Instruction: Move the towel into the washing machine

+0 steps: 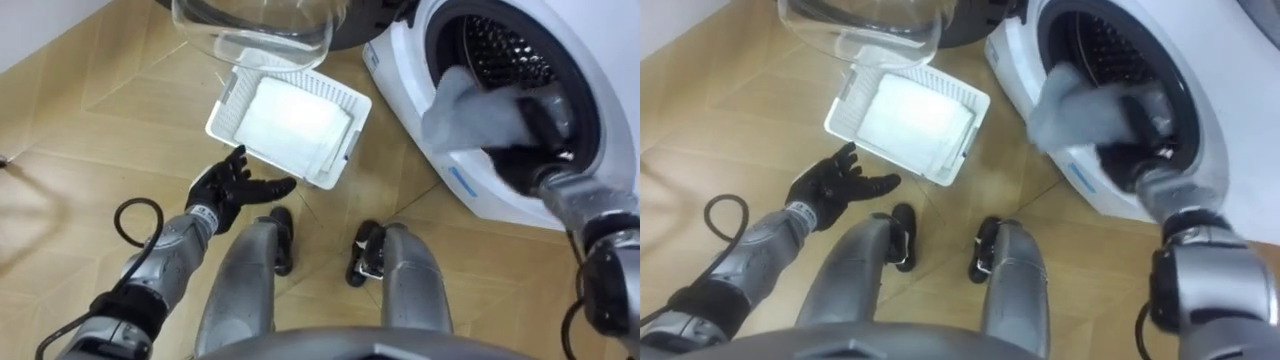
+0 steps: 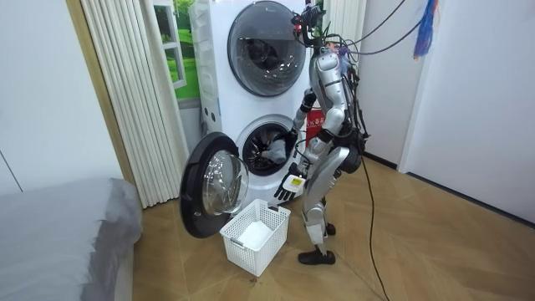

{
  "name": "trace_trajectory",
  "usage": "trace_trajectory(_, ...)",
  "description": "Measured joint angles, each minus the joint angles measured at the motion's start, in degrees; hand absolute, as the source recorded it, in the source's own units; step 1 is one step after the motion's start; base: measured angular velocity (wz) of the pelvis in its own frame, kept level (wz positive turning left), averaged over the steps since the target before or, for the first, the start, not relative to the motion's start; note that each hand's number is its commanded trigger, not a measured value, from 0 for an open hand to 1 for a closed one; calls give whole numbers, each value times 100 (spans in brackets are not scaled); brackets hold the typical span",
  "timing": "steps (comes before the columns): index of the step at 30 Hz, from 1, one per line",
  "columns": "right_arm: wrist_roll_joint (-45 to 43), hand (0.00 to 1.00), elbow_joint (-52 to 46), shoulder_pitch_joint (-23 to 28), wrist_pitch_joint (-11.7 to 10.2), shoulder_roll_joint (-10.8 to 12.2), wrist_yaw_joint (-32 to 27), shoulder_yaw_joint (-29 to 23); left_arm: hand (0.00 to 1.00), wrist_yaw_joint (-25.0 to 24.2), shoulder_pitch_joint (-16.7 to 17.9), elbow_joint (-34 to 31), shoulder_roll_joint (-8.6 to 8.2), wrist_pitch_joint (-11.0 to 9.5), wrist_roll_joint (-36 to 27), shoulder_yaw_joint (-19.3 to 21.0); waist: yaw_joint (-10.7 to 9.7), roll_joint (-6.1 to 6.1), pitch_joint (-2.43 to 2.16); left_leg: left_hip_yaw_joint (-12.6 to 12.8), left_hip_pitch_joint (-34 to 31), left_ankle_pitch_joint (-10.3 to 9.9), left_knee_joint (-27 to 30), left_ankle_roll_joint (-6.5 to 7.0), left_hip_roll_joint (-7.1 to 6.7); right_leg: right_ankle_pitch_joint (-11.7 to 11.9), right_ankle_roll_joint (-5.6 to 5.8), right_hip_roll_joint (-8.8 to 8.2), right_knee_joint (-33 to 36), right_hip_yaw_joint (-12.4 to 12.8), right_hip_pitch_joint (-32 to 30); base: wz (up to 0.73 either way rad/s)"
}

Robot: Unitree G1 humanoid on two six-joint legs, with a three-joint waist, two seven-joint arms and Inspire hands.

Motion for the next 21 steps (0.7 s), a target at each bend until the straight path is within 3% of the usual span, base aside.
trace_trajectory(2,189,100,5,-42,1,0,-271,-37,0,117,31,-161,-14,-13,-4,6,9,-5,3,3,-12,5,-1,8,-3,-11,16,-12,-1,-14,-4,6)
trace_trajectory(3,194,88,4,-47,0,-1,-335,-59,0,123,50,-190,-14,-19,-4,21,9,-7,4,10,-13,5,-3,8,-2,-12,18,-17,-1,-17,-4,5)
trace_trajectory(4,232,40,-8,-58,0,-1,-464,-104,0,143,64,-192,-14,-21,0,30,9,-11,7,30,-13,7,-7,12,-2,-15,23,-29,0,-23,-4,3)
trace_trajectory(5,240,0,-42,-67,1,-1,-609,-166,0,172,73,-190,-14,-22,2,35,9,-17,10,60,-13,15,-18,27,-3,-17,26,-44,0,-27,-5,4)
trace_trajectory(9,400,0,-41,-159,-46,-5,-1112,-201,0,271,74,-190,-15,-34,3,34,-12,-37,22,196,-20,41,-53,91,0,-33,52,-109,18,-50,-19,9)
trace_trajectory(21,1309,0,-101,-288,-560,-8,-2074,-535,0,277,-8,-189,-35,-174,140,74,35,-3,47,201,-126,13,-6,149,-7,-72,101,-129,55,-85,-68,3)
